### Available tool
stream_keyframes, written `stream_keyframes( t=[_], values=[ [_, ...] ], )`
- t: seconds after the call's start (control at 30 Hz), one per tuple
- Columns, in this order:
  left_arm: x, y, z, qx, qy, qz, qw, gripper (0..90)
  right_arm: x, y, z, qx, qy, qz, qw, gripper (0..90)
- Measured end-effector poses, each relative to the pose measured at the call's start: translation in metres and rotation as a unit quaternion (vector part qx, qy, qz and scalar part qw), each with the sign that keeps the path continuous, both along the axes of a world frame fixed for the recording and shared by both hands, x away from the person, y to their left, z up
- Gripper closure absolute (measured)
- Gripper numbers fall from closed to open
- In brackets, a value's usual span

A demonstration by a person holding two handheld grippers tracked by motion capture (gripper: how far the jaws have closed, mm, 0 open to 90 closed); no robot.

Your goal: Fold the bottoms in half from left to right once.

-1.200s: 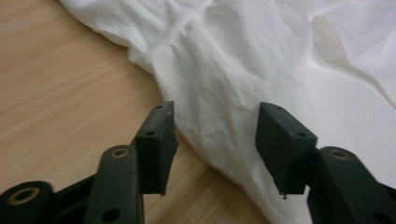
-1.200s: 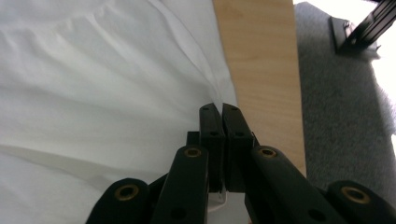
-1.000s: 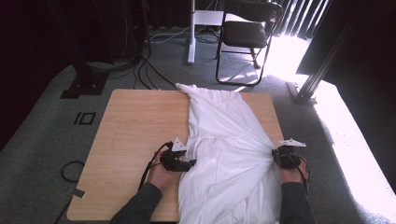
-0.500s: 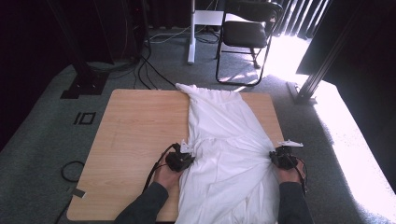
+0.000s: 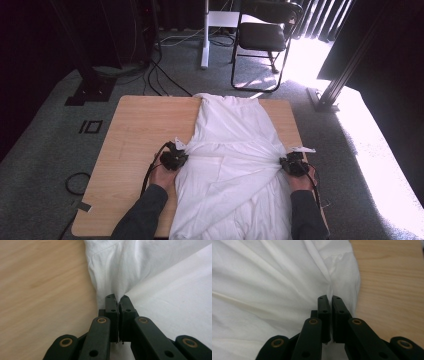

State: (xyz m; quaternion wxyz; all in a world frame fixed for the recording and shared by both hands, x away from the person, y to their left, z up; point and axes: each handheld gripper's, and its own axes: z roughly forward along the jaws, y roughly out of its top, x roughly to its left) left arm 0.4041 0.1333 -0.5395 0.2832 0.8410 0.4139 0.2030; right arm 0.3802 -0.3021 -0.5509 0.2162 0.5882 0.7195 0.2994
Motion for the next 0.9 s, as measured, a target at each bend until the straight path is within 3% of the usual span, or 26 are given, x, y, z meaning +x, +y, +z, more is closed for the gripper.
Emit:
stream_keyframes(
  t=[0.2,0.27,0.33,0.43,0.47,0.6,0.63,0.73,0.77,0.9],
  values=[
    [0.021,0.014,0.001,0.001,0.002,0.037,0.9993,89.2,0.02,0.021,0.002,-0.015,0.002,0.017,0.9997,86.6],
    [0.025,0.015,0.001,-0.012,0.007,0.042,0.999,88.9,0.032,0.026,0.003,-0.027,0.001,0.011,0.9996,83.1],
    [0.021,0.013,0.001,-0.043,0.015,0.022,0.9987,85.4,0.037,0.024,0.003,-0.024,0.004,-0.001,0.9997,79.6],
    [0.014,0.011,0.002,-0.047,0.012,0.009,0.9988,69.4,0.036,0.017,0.005,-0.024,0.008,-0.027,0.9993,74.0],
    [0.006,0.013,0.006,-0.075,0.006,-0.004,0.9972,66.0,0.035,0.015,0.006,-0.022,0.009,-0.034,0.9991,70.9],
    [-0.005,0.017,0.013,-0.085,-0.001,-0.014,0.9962,59.0,0.023,0.015,0.023,-0.016,-0.022,-0.034,0.9991,60.8],
    [-0.011,0.02,0.016,-0.09,-0.004,-0.018,0.9958,58.4,0.018,0.017,0.031,-0.009,-0.038,-0.023,0.999,59.8],
    [-0.014,0.023,0.018,-0.095,-0.005,-0.015,0.9954,56.3,0.013,0.024,0.044,-0.01,-0.053,0.002,0.9986,59.0],
    [-0.018,0.024,0.019,-0.1,-0.005,-0.015,0.9949,56.3,0.009,0.035,0.053,0.0,-0.063,0.037,0.9973,59.4],
    [-0.024,0.025,0.019,-0.105,-0.009,-0.016,0.9943,56.0,0.006,0.059,0.056,0.014,-0.057,0.095,0.9937,57.9]
  ],
)
